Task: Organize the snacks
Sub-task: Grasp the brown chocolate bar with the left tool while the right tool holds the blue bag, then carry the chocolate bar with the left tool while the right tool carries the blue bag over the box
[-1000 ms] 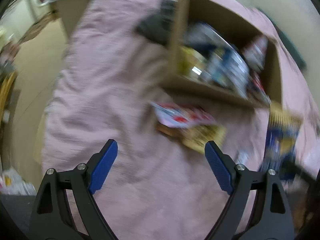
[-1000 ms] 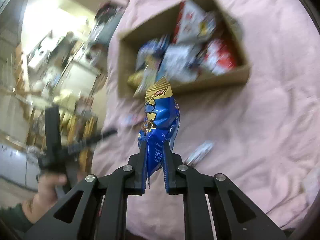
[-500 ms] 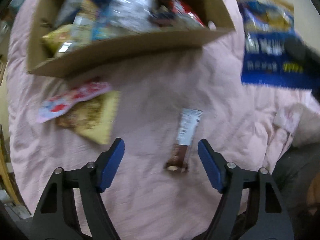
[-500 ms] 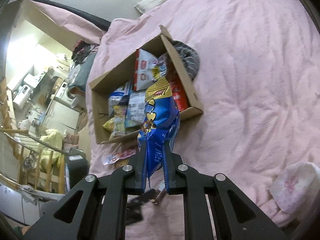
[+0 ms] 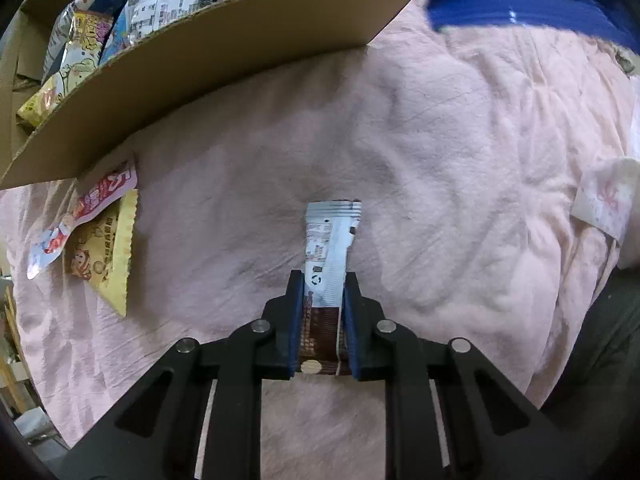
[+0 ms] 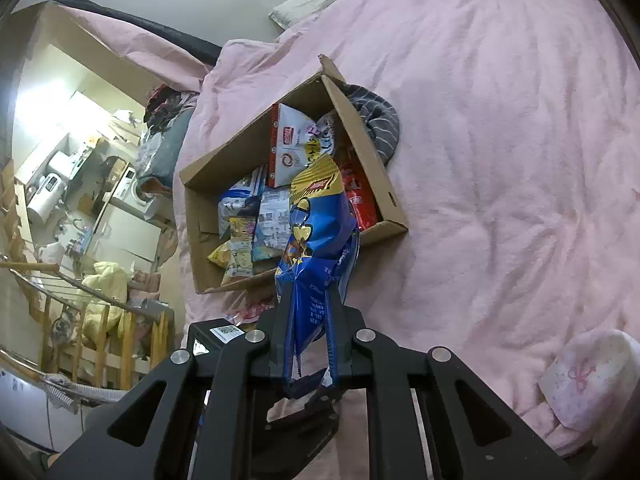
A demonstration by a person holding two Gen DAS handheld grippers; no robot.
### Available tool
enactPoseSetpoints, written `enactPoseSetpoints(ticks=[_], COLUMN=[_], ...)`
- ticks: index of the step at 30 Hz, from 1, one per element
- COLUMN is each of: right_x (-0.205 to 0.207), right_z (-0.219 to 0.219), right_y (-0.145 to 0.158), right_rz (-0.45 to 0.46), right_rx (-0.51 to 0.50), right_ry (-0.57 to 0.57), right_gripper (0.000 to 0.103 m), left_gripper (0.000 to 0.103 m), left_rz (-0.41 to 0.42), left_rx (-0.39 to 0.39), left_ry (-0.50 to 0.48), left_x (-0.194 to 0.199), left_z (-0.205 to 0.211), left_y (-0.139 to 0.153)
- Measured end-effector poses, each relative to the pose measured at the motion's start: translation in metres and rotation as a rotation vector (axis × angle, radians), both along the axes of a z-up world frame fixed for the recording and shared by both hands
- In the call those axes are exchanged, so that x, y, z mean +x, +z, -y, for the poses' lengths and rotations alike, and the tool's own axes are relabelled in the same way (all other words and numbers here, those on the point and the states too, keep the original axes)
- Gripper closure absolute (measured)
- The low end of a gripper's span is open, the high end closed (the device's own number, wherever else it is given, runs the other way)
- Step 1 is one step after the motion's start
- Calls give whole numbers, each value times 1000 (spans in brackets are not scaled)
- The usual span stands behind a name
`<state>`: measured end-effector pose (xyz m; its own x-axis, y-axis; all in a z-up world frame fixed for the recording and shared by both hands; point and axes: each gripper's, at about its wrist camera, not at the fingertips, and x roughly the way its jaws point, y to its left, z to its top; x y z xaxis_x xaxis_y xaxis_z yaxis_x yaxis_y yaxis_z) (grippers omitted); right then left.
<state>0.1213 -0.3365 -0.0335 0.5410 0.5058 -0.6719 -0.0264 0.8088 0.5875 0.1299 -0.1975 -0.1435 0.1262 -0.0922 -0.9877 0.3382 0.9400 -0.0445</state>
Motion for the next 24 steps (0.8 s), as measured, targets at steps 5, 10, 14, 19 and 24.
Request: enactPoseSetpoints(ticks=[5, 10, 14, 19, 24], right_x=[1, 1, 0, 0, 3], right_z=[-2, -2, -1, -3, -10], right_y=[-1, -1, -2, 2, 17], right_rz=[0, 4, 7, 28, 97], right_rx=[-4, -8, -8, -9, -47], right_ry=[7, 6, 6, 10, 23], right_gripper=[89, 89, 89, 89, 89], left_gripper=[88, 88, 88, 88, 88], left_rz=[24, 54, 85, 163, 261], left_rx=[-7, -16, -28, -51, -78], left_ry=[31, 66, 98, 138, 206], left_x=[-5, -9, -17, -21, -9], left_z=[-6, -15, -29, -33, -61], left_y=[14, 30, 49, 81, 116])
